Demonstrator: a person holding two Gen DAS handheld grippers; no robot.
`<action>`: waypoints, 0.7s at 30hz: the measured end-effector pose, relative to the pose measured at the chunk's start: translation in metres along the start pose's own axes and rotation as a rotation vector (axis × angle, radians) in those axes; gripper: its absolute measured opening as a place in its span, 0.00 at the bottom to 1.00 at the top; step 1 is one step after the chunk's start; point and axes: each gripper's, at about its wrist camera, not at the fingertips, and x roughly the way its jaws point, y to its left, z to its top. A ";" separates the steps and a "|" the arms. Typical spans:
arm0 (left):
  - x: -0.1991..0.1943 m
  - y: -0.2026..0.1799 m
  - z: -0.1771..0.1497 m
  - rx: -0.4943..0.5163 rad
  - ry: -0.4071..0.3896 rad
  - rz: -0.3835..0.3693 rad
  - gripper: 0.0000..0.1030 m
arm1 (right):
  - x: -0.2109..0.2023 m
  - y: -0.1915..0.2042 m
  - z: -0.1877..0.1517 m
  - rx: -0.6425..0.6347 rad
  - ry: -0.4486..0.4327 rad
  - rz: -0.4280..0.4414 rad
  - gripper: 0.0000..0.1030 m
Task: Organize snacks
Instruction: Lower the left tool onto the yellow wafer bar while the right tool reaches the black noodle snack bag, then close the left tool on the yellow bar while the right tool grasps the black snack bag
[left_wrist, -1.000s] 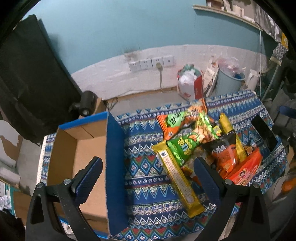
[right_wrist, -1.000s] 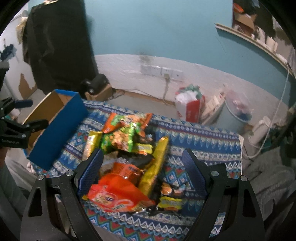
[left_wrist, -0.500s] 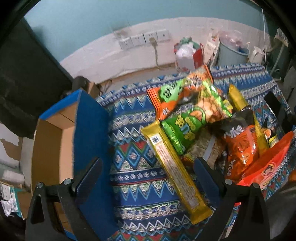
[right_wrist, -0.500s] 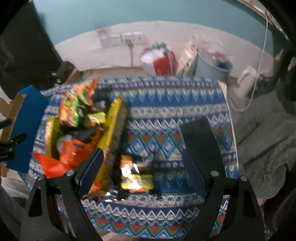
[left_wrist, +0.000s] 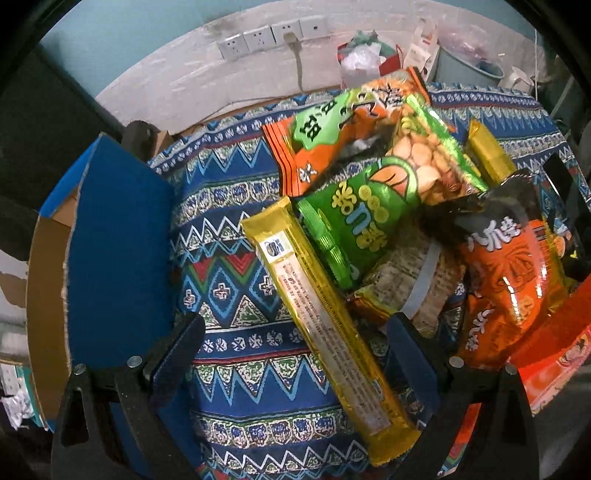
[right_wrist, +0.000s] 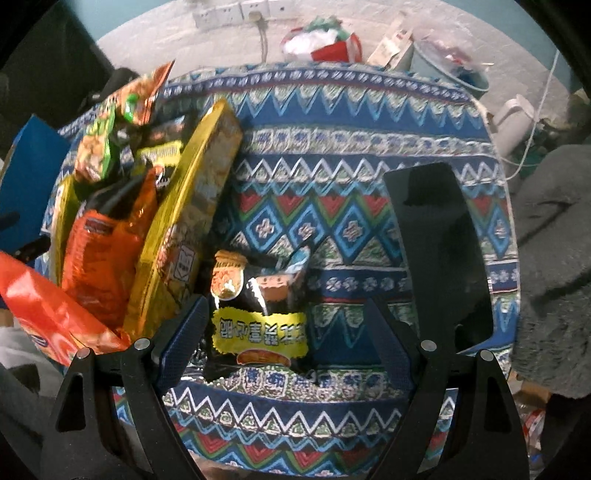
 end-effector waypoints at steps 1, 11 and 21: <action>0.003 0.000 0.001 -0.001 0.002 0.000 0.97 | 0.004 0.003 0.000 -0.011 0.010 -0.003 0.83; 0.042 -0.005 0.002 0.022 0.079 -0.002 0.75 | 0.043 0.014 0.004 -0.056 0.075 -0.027 0.80; 0.053 -0.015 -0.004 0.068 0.085 -0.046 0.35 | 0.059 0.019 0.004 -0.085 0.060 -0.088 0.63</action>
